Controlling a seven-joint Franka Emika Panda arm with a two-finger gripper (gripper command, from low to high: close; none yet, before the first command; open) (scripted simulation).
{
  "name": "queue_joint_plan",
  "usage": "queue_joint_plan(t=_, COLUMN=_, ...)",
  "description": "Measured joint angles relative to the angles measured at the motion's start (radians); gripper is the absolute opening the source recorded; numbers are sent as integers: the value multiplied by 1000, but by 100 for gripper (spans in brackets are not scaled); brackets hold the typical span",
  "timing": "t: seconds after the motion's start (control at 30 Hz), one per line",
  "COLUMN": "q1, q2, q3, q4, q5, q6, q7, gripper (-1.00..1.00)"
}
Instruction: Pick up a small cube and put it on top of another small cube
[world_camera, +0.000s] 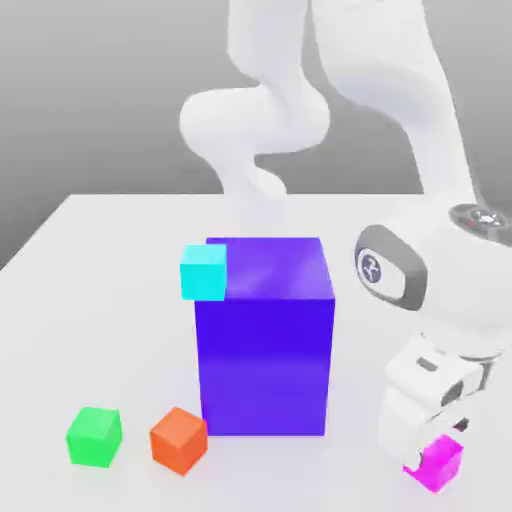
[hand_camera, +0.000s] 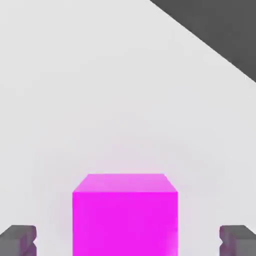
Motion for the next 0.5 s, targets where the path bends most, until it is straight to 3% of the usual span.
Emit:
queue_joint_plan(t=0.2, q1=1, q2=3, q3=-1, q4=1, q5=-3, q6=2, q7=2, gripper=-100)
queue_joint_plan(t=0.37, q1=-37, q2=-138, q3=55, q4=-22, q5=69, q6=-111, q7=-57, gripper=-100)
queue_joint_plan(t=0.5, q1=-76, q2=-100, q3=74, q4=21, q5=61, q6=-150, q7=-194, gripper=-100)
